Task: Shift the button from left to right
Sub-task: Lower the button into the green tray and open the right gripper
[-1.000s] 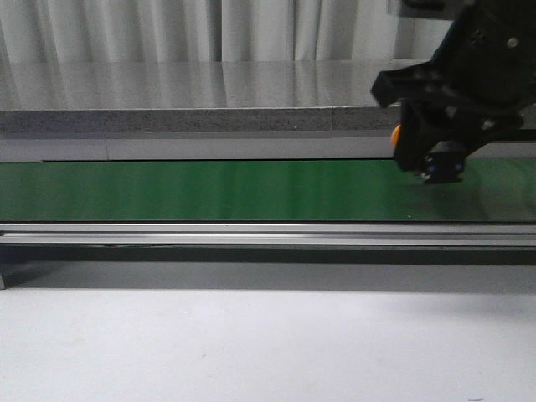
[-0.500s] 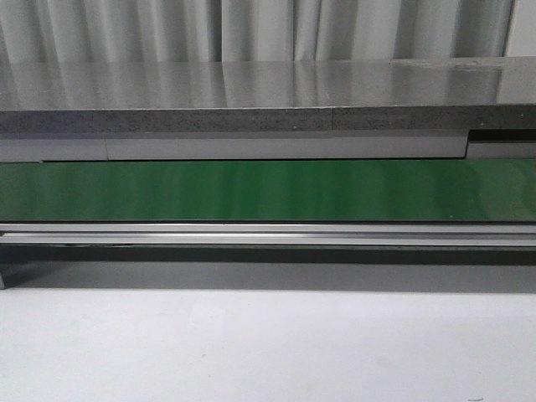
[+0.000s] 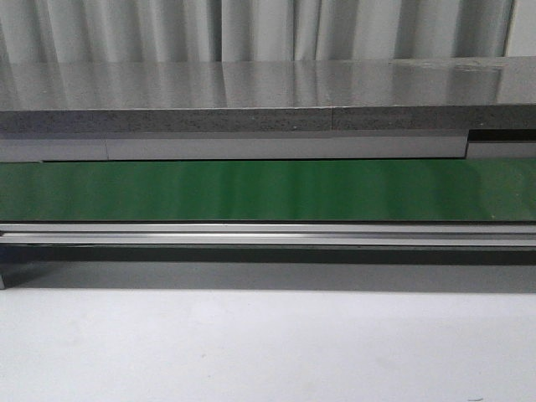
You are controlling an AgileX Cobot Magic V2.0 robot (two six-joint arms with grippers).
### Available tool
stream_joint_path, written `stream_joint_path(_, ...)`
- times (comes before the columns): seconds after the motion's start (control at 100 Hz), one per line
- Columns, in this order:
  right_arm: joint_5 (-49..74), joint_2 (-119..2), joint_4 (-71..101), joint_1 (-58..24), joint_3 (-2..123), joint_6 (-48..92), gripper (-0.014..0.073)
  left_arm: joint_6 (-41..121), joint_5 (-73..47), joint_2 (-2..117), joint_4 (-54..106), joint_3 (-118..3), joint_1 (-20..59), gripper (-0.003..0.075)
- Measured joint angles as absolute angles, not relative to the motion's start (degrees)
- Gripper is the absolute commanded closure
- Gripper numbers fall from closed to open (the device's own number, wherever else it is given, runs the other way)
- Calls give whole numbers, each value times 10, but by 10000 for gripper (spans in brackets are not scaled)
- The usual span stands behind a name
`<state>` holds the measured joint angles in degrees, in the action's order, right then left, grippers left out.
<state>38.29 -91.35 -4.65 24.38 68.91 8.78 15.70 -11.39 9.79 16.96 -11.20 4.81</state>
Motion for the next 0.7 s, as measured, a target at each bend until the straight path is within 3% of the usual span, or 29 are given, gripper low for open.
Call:
stream_joint_path(0.36, 379, -1013, 61, 289, 689, 263, 470, 157, -114, 98, 170, -112, 48, 715)
stream_joint_path(0.7, 378, -1058, 75, 291, 701, 318, 470, 157, -114, 98, 170, -112, 48, 715)
